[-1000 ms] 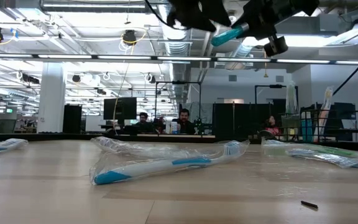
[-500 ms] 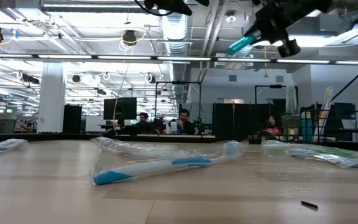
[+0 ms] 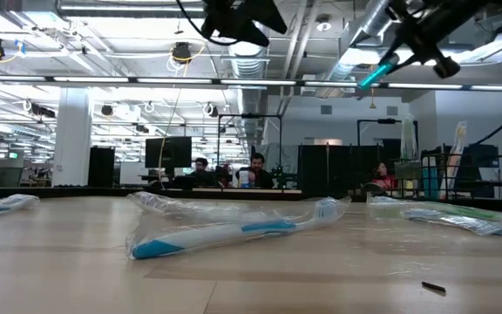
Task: Pick & Place toothbrushing station
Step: Put the mouthwash in the middle section of wire organizer
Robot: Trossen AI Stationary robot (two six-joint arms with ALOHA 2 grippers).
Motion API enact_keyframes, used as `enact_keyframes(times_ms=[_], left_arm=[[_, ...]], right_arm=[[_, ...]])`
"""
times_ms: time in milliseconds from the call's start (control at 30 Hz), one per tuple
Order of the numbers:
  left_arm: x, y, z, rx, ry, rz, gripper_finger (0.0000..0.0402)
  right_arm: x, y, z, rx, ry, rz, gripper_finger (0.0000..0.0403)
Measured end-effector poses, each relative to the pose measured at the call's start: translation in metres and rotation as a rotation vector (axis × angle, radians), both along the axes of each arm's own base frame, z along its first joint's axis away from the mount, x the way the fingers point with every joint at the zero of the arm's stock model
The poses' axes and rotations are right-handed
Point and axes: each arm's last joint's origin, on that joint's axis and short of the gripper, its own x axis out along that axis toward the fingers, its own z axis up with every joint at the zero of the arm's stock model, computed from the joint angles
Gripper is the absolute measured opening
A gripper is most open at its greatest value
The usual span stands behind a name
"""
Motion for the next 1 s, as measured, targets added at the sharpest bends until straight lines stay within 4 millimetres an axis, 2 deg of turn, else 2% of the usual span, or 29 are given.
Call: enact_keyframes(times_ms=[233, 400, 600, 800, 867, 1000], left_arm=[[-0.017, -0.001, -0.009, -0.028, 0.034, -0.06, 0.0235], [-0.035, 0.002, -0.004, -0.034, 0.001, -0.055, 0.0231], [-0.058, 0.009, -0.007, -0.022, -0.012, -0.006, 0.023], [-0.072, 0.015, -0.014, -0.027, -0.028, 0.022, 0.0225], [-0.074, 0.017, -0.015, -0.027, -0.027, 0.028, 0.0222], [-0.074, 0.019, -0.016, -0.026, -0.027, 0.035, 0.0217]], right_arm=[[-0.018, -0.001, 0.003, -0.033, 0.031, -0.187, 0.0086], [-0.026, 0.0, 0.008, -0.035, 0.058, -0.286, 0.0086], [-0.043, 0.004, 0.048, -0.116, 0.081, -0.382, 0.0086], [-0.056, 0.002, 0.072, -0.042, 0.363, -0.363, 0.0087], [-0.059, 0.003, 0.073, 0.001, 0.465, -0.359, 0.0087], [-0.056, -0.005, 0.065, 0.095, 0.549, -0.313, 0.0087]])
